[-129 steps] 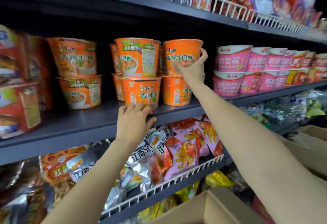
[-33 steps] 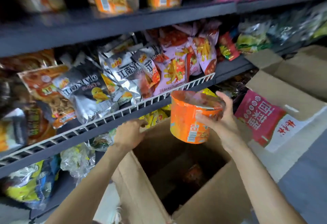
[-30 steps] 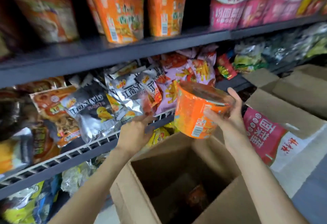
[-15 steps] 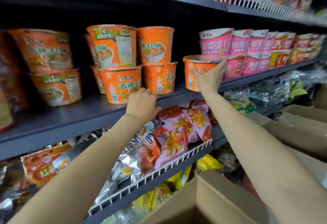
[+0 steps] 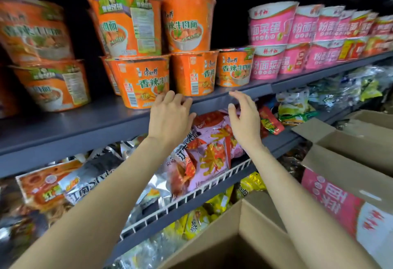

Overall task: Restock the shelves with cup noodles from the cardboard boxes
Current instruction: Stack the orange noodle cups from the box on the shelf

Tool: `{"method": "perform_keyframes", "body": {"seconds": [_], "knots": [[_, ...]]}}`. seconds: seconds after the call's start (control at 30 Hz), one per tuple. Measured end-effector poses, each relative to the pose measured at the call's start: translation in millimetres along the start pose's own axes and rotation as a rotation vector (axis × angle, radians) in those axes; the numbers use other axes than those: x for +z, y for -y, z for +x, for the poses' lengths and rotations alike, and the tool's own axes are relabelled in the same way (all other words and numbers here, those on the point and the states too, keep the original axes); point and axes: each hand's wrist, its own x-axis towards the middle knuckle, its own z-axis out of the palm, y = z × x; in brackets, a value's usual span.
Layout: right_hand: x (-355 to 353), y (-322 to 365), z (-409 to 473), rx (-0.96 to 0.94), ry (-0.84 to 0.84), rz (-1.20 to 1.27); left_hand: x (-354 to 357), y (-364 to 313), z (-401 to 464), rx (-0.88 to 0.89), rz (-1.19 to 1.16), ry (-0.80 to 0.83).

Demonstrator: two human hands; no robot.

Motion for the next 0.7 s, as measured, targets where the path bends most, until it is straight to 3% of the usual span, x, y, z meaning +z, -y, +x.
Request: {"method": "perform_keyframes", "body": {"seconds": [0.1, 0.17, 0.27, 0.37, 0.47, 0.53, 0.6, 0.7], "knots": [[-21, 8, -60, -0.038, 0.008, 0.056, -2, -14, -41, -0.033, -0.181, -0.210], [-32, 7, -102, -0.051, 0.085, 0.059, -3, -31, -84, -0.041, -0.330, -0.208], [-35, -8, -160, -0.001, 0.231, 0.012, 5, -51, -146, -0.078, -0.497, 0.062], [-34, -22, -211, 0.087, 0.377, -0.088, 22, -61, -191, -0.181, -0.627, 0.527], [-44, -30, -255, 0.140, 0.519, -0.216, 31, -70, -221, -0.181, -0.538, 0.917], [-51, -40, -275, 0.142, 0.687, -0.331, 34, -76, -232, -0.189, -0.468, 0.990], [-56, -51, -290, 0.184, 0.894, -0.439, 35, -80, -240, -0.262, -0.472, 0.956], [-71, -56, -301, 0.251, 1.003, -0.503, 24, -90, -248, -0.300, -0.499, 0.846]]}}
